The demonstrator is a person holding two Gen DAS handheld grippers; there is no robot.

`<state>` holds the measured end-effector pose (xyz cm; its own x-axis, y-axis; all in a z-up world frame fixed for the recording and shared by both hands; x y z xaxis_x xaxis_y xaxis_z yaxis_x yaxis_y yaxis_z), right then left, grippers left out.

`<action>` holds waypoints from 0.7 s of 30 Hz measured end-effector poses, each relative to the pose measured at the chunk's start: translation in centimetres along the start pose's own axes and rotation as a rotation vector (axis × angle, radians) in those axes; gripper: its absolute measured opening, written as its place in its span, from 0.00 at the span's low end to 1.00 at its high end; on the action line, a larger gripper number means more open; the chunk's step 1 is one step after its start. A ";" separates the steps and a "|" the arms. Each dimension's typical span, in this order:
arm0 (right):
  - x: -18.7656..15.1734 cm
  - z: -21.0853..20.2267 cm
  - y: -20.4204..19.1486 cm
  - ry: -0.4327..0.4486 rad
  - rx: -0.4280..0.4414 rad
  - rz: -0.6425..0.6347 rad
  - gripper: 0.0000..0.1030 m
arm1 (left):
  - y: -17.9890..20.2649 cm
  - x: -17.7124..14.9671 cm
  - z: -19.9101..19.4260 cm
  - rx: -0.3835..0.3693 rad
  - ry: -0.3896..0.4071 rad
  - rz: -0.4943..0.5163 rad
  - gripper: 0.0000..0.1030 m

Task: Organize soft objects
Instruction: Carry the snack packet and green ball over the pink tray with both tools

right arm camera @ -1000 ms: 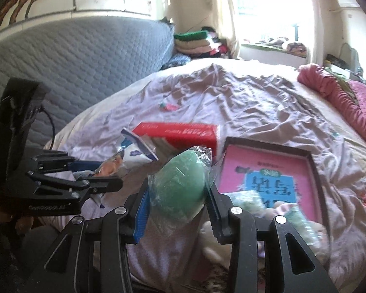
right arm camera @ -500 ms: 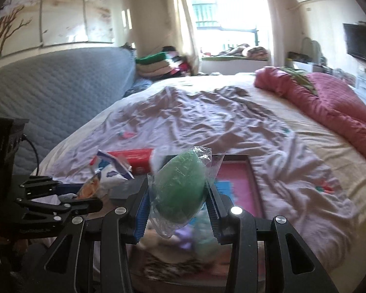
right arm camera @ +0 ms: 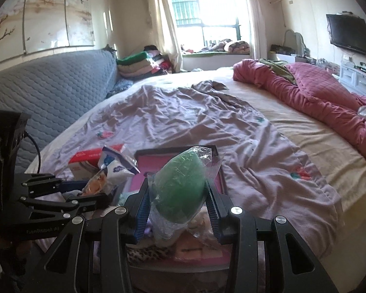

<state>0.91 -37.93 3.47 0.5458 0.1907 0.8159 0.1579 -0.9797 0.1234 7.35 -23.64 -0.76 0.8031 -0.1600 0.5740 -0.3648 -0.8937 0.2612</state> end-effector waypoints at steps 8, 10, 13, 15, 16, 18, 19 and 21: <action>-2.2 0.7 0.9 -0.067 0.012 0.001 0.42 | -0.2 -0.4 2.5 0.028 -0.045 -0.011 0.41; -2.7 1.0 1.1 -0.079 0.014 0.006 0.42 | -0.2 -0.6 2.9 0.033 -0.054 -0.012 0.41; -3.2 1.4 1.4 -0.097 0.013 0.007 0.42 | -0.5 -0.7 3.3 0.036 -0.061 -0.017 0.41; -3.5 1.7 1.5 -0.117 0.003 -0.006 0.42 | -0.6 -0.7 3.5 0.038 -0.065 -0.018 0.41; -3.6 1.8 1.5 -0.122 0.006 -0.007 0.42 | -0.6 -0.8 3.7 0.038 -0.069 -0.020 0.41; -3.8 2.1 1.6 -0.131 0.014 -0.006 0.42 | -0.6 -0.8 3.9 0.038 -0.075 -0.021 0.41; -4.0 2.3 1.6 -0.139 0.021 -0.006 0.42 | -0.6 -0.9 4.0 0.039 -0.077 -0.021 0.41; -4.3 2.6 1.5 -0.153 0.031 -0.007 0.42 | -0.6 -0.9 4.3 0.037 -0.086 -0.022 0.41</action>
<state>0.98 -40.08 -1.32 0.6635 0.2074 0.7189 0.1863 -0.9763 0.1097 8.91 -24.75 -4.77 0.8490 -0.1740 0.4988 -0.3298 -0.9122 0.2431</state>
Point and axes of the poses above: each gripper's, at about its wrist camera, not at the fingertips, and z roughly the way its jaws point, y to its right, x to its top, the point moved 4 cm from there along z, roughly the way its jaws point, and after that the axes turned 15 degrees about -z, right-handed, at the moved point
